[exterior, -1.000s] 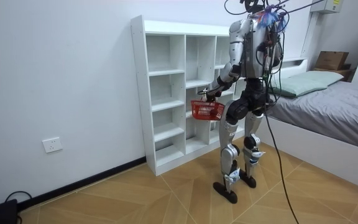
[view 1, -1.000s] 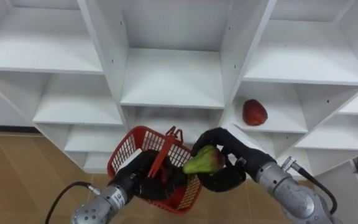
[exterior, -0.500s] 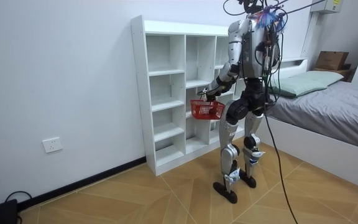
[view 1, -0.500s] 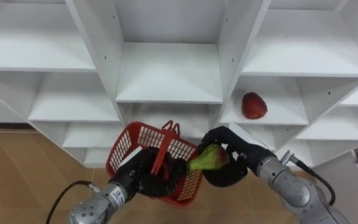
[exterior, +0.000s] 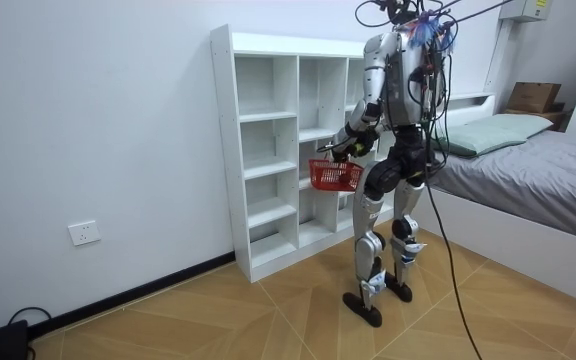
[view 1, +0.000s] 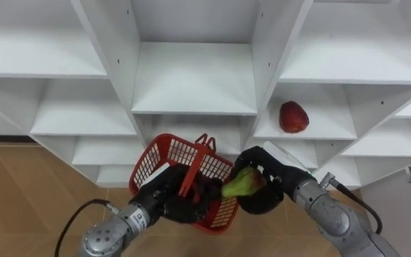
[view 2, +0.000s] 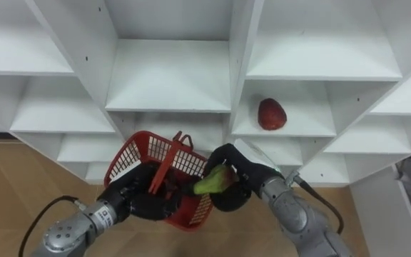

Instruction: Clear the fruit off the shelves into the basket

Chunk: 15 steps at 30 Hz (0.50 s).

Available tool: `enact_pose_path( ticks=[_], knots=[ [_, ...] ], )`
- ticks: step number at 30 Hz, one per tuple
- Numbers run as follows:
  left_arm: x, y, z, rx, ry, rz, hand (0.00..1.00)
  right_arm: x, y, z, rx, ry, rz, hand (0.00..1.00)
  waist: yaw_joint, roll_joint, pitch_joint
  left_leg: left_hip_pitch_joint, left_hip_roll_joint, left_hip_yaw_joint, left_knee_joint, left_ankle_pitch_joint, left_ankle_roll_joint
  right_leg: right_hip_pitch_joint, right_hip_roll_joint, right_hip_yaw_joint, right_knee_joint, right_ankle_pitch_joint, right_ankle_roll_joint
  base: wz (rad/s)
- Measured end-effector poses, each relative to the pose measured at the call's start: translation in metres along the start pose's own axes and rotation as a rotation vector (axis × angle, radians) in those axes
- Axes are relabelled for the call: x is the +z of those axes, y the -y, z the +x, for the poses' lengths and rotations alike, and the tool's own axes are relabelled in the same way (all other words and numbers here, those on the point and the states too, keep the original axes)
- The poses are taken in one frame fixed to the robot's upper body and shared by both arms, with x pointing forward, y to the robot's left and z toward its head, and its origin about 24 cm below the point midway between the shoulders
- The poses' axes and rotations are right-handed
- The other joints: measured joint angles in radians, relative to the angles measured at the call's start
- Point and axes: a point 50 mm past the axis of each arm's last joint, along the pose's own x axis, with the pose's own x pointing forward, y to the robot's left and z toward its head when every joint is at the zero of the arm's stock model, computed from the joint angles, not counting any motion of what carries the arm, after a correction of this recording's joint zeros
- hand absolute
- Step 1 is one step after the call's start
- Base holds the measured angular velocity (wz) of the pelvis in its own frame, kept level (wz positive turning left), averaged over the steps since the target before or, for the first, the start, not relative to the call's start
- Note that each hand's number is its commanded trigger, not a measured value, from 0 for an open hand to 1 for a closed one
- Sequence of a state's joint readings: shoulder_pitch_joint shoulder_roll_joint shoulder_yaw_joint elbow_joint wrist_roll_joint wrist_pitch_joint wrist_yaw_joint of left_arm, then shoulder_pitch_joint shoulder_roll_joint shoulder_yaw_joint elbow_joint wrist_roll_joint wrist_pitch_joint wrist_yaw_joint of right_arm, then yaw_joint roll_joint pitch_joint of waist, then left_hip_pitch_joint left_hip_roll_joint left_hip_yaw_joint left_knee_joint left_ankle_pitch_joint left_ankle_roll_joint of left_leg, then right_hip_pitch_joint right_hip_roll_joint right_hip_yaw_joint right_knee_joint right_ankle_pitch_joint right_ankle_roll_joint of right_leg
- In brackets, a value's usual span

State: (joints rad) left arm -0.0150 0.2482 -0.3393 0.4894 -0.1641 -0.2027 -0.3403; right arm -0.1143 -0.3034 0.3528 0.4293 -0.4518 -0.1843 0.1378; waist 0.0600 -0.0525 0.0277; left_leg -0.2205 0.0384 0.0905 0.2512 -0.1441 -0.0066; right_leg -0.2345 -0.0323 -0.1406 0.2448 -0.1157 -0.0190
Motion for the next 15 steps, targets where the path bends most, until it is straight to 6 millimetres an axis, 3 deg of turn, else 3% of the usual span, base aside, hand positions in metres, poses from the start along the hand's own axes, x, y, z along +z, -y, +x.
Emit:
enact_pose_path(
  ticks=[15],
  knots=[
    [0.003, 0.017, 0.008, -0.103, 0.0, 0.029, 1.0, -0.007, 0.004, 0.024, 0.054, -0.078, -0.147, 1.0, 0.012, 0.004, 0.0027, -0.016, 0.0, -0.001, -0.001, 0.0, 0.0, -0.018, 0.0, -0.001, 0.007, 0.0, -0.002, 0.0]
  ],
)
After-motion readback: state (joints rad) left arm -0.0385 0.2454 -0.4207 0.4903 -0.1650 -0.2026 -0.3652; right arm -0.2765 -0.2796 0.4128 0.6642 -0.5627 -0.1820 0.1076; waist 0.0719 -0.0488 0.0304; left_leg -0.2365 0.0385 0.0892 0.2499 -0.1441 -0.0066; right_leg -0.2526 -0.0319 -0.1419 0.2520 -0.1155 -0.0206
